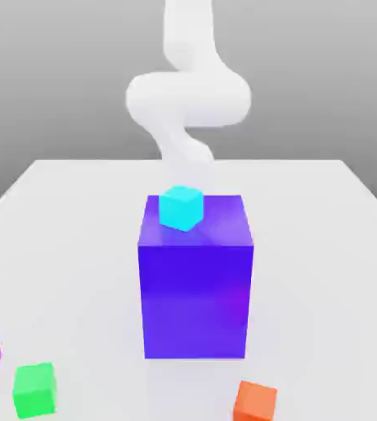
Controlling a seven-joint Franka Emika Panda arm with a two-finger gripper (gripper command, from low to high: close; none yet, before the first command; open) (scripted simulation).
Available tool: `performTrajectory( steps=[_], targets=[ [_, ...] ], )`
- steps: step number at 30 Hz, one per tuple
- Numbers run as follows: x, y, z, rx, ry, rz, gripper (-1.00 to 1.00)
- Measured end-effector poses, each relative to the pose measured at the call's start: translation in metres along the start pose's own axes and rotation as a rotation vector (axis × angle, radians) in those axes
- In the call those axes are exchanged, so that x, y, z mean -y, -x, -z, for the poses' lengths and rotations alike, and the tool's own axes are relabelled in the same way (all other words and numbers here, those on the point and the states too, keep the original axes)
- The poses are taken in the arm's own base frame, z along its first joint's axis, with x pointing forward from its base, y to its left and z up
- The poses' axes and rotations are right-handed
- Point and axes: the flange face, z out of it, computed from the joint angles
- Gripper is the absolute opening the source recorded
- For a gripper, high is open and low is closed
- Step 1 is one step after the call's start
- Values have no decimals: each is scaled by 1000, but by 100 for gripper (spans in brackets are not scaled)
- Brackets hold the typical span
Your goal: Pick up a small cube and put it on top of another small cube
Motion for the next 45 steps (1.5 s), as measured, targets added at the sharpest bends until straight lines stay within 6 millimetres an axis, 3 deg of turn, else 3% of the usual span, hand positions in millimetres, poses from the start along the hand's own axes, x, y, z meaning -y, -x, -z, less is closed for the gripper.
performTrajectory(
  steps=[4,9,15,19,22,28,30,32,33,40,44,45],
  targets=[
    [-27,-28,-75,3,133,-186,0],
    [-81,-57,-160,2,285,-418,0],
    [-172,-78,-250,-3,455,-705,0],
    [-253,-86,-297,-16,566,-919,0],
    [-308,-79,-330,-16,641,-1065,0],
    [-414,-46,-384,-13,782,-1352,0],
    [-436,-34,-402,-14,797,-1386,0],
    [-452,-21,-422,-14,801,-1394,0],
    [-458,-15,-431,-14,802,-1395,-100],
    [-460,-14,-433,-15,801,-1397,-100],
    [-436,-35,-398,-15,801,-1397,-100],
    [-421,-36,-393,-7,799,-1383,-100]
  ],
)
